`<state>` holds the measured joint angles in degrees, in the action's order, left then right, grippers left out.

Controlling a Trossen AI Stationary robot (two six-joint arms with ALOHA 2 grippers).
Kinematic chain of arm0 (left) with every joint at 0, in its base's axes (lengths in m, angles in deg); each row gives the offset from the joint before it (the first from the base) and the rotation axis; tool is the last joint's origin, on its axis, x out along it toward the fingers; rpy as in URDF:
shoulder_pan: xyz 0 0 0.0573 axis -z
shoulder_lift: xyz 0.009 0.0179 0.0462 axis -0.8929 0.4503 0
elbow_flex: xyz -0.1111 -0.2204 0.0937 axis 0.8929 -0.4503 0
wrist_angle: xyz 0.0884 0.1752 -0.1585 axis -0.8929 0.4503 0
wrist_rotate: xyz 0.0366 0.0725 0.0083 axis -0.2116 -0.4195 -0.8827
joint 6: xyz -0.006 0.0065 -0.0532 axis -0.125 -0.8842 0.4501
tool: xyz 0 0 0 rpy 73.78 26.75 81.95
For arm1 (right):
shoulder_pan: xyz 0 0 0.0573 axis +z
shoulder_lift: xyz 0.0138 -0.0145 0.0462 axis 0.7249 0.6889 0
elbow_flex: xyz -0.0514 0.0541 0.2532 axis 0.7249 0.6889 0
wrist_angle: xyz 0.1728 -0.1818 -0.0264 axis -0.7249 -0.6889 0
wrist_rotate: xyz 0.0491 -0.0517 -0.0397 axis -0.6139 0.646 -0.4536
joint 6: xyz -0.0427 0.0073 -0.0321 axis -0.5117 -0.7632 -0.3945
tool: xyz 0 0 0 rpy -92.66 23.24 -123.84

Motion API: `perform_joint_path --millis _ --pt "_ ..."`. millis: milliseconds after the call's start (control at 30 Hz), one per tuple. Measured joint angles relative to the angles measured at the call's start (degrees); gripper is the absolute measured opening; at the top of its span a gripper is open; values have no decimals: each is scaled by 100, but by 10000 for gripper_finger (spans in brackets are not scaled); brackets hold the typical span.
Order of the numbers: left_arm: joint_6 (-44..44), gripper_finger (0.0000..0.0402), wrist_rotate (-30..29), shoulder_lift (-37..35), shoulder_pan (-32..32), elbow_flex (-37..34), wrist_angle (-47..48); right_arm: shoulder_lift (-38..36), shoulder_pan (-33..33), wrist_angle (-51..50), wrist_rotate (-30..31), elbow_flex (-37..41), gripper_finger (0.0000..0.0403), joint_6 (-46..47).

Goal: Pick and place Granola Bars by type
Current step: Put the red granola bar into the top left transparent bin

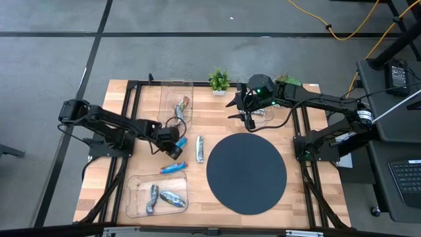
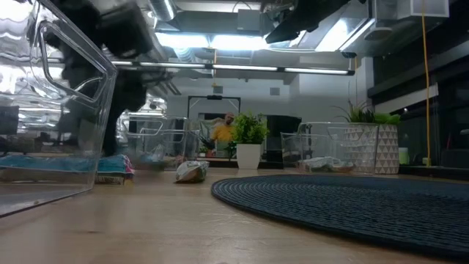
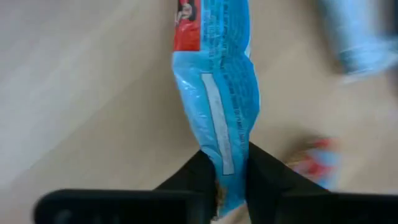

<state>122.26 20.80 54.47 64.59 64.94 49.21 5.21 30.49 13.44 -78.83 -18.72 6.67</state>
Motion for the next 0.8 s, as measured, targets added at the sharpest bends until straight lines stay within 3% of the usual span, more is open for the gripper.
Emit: perform_joint_path --millis 167,367,667,800 --pt "-355 11 380 -93 201 451 58 0 2 1 0 0 216 -1" --pt "-712 14 482 -167 517 1305 148 0 0 8 1 0 216 -2" --pt "-1931 10 -170 -195 549 2876 530 0 1 128 1 0 216 -10" --pt "-2210 14 -409 -247 458 3218 723 0 1 148 1 0 216 -19"
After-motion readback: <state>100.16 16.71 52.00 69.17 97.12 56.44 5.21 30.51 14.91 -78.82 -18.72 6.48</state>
